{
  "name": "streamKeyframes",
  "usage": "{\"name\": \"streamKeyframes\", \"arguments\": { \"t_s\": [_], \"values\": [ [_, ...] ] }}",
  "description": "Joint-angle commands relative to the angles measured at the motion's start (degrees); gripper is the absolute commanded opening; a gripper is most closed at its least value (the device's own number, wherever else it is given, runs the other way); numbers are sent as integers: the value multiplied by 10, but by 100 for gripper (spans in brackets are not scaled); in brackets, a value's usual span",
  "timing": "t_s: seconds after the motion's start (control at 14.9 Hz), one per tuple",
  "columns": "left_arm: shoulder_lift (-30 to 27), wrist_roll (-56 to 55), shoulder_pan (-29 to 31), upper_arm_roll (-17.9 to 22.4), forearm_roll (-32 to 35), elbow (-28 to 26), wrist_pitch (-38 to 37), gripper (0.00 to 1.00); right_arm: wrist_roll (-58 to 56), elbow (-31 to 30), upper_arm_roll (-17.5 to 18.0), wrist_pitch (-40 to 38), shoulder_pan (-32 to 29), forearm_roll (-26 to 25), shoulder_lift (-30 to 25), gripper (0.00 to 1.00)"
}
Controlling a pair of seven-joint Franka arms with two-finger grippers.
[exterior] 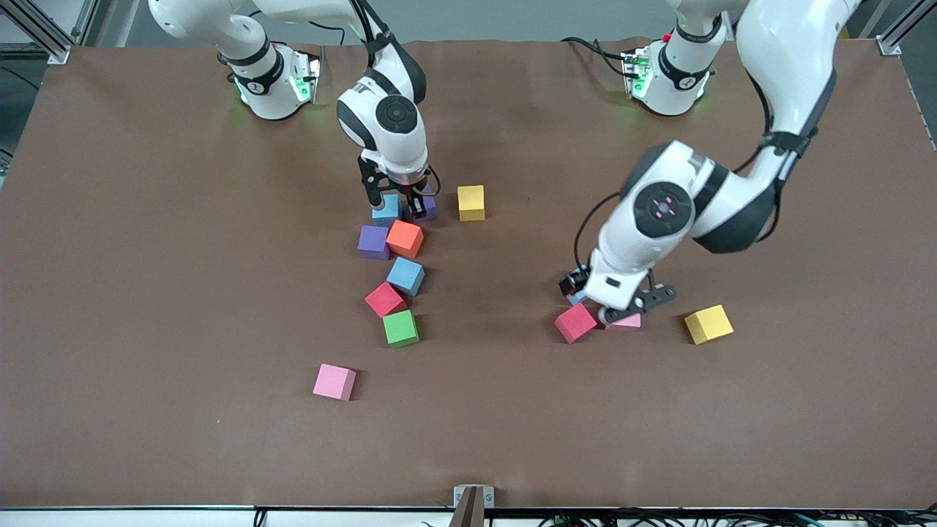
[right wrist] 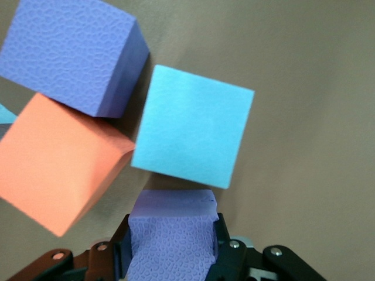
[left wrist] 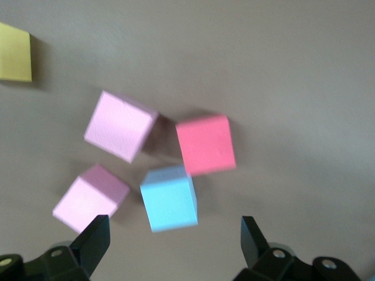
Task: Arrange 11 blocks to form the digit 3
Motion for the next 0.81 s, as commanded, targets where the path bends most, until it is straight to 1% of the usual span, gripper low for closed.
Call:
{"name": "streamKeyframes", "arguments": {
  "t_s": [0.0,0.2,0.47,0.74],
  "values": [
    [89,-33,-16,21,35,71,26,98,25,53,1,36,-9,-1,69,1],
    [131,-35,-23,49,39,82,98,98,27,62,1,36,-7,-1,77,1],
    [146,-51,-72,105,36,83,137,98,47,76,1,36,-1,-2,91,1],
    [145,-55,-78,108,36,86,143,98,61,88,2,36,2,-2,101,1]
  ]
}}
